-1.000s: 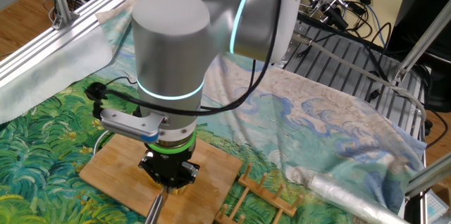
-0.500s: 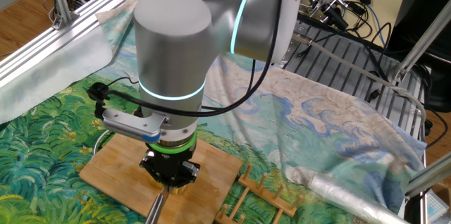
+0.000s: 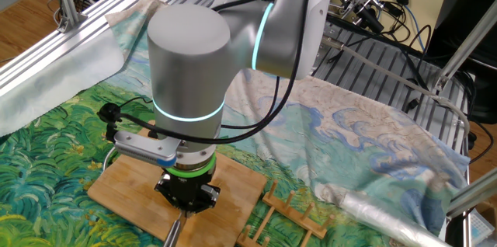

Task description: Chop the potatoes

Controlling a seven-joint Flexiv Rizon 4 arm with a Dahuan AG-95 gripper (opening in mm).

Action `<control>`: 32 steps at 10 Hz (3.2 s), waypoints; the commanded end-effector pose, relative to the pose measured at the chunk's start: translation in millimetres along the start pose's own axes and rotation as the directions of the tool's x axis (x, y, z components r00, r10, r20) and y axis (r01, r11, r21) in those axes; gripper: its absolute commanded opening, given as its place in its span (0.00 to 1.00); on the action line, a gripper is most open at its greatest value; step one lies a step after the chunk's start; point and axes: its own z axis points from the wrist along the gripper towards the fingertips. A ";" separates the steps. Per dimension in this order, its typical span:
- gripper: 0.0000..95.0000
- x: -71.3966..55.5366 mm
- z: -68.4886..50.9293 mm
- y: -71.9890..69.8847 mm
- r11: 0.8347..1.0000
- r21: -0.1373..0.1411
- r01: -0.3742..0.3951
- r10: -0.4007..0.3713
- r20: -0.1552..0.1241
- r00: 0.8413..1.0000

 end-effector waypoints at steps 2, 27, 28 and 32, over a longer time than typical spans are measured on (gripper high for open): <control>0.00 1.4 22.6 1.7 1.000 0.009 0.000 -0.001 0.019 1.000; 0.00 2.7 -8.1 4.5 1.000 0.016 -0.002 0.002 0.003 1.000; 0.00 2.9 -9.3 4.3 1.000 0.016 -0.002 0.002 0.002 1.000; 0.00 1.5 7.4 6.1 1.000 0.019 -0.009 0.009 0.016 1.000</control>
